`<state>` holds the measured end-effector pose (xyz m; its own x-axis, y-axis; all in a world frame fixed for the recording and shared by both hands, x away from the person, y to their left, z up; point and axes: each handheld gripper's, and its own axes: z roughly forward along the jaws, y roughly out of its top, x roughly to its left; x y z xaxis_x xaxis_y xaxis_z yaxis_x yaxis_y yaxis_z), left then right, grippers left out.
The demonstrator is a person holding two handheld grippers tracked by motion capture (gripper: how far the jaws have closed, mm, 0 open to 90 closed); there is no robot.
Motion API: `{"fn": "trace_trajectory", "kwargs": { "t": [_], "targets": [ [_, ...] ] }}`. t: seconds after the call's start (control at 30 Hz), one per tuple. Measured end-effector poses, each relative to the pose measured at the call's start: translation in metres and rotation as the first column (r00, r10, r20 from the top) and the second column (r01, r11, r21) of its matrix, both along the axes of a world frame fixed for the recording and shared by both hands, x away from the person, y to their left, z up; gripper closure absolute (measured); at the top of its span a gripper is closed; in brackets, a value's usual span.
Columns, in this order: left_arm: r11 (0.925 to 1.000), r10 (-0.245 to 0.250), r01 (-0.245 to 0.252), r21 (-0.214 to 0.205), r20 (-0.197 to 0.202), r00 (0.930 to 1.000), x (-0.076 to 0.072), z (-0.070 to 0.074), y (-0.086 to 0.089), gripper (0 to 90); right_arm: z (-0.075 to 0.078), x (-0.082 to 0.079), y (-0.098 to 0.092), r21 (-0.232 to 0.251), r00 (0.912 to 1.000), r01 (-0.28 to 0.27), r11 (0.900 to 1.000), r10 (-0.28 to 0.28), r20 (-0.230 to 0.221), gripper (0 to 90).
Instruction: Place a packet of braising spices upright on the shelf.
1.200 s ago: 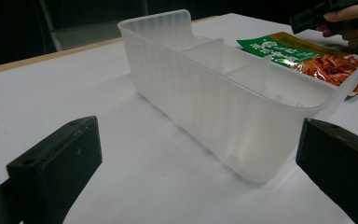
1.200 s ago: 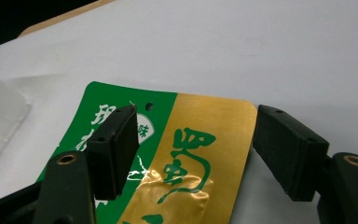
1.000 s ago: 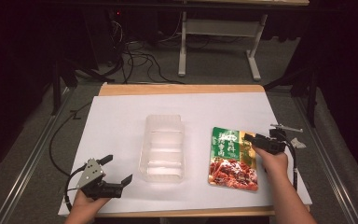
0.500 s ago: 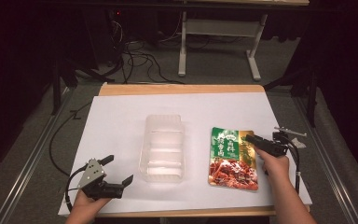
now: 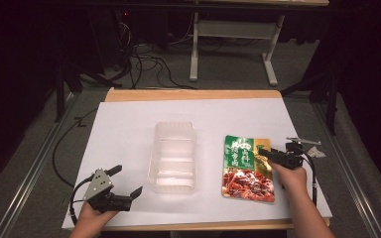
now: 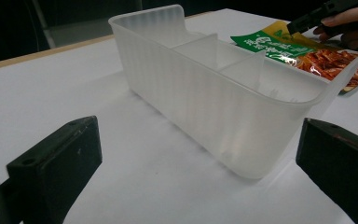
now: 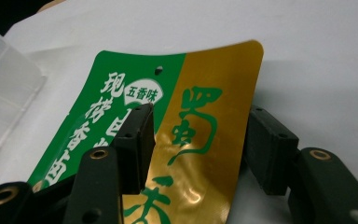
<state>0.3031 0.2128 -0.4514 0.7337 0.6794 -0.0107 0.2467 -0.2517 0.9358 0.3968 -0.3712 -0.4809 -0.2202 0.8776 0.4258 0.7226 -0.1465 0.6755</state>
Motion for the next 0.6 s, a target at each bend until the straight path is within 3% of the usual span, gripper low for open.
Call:
{"fn": "trace_trajectory", "kwargs": {
  "t": [0.13,0.17,0.3,0.5,0.6],
  "targets": [
    [1.0,0.002,-0.002,0.0,0.0,1.0,0.0,0.0,0.001,0.7,0.001,-0.001,0.002,-0.028,0.9997,-0.019,0.9994,0.02,0.018,66.2],
    [1.0,0.002,-0.002,0.0,0.0,1.0,0.0,0.0,0.001,0.7,0.001,-0.001,0.003,-0.036,0.9995,-0.021,0.9991,0.022,0.025,75.3],
    [1.0,0.0,0.0,-0.001,0.001,1.0,0.0,0.0,0.001,0.7,0.003,-0.004,0.005,-0.073,0.998,-0.017,0.9972,0.022,0.06,90.0],
    [1.0,0.004,-0.004,-0.003,0.002,1.0,0.0,0.0,0.001,0.7,0.015,-0.015,0.01,-0.108,0.9879,-0.025,0.9939,0.041,0.15,90.0],
    [1.0,0.008,-0.008,-0.006,0.005,1.0,0.0,0.0,0.001,0.7,0.023,-0.027,0.01,-0.09,0.9749,-0.009,0.9959,0.029,0.221,90.0]
  ]
}}
